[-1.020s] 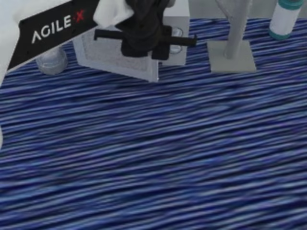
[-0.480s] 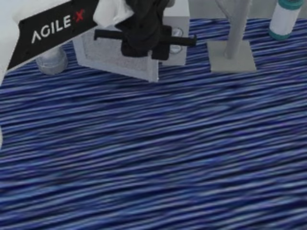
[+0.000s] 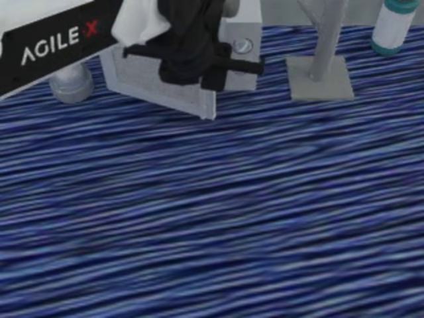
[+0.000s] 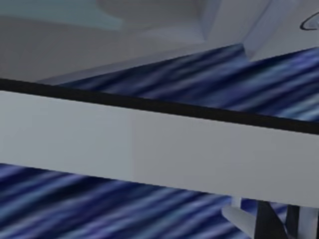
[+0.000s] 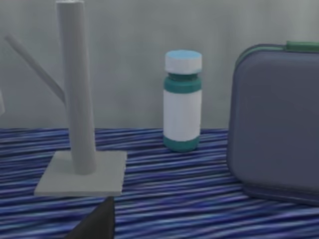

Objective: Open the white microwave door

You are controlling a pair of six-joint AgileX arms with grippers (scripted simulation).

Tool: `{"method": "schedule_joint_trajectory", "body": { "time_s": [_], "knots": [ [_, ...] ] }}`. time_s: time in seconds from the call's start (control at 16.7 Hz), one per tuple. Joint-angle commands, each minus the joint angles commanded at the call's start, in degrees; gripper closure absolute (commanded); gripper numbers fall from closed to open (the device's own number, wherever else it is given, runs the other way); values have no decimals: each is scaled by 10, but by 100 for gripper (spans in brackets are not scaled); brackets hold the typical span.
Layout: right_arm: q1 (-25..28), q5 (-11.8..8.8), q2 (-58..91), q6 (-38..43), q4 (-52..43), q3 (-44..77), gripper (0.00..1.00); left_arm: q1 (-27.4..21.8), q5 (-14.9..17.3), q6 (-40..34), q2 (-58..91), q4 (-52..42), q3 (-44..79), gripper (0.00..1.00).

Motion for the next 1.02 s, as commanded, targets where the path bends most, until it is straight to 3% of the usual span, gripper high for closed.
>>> {"method": "schedule_joint_trajectory", "body": {
  "time_s": [1.02],
  "knots": [
    [0, 0, 0, 0, 0, 0, 0, 3, 7, 15, -13, 9, -19, 100]
  ]
}}
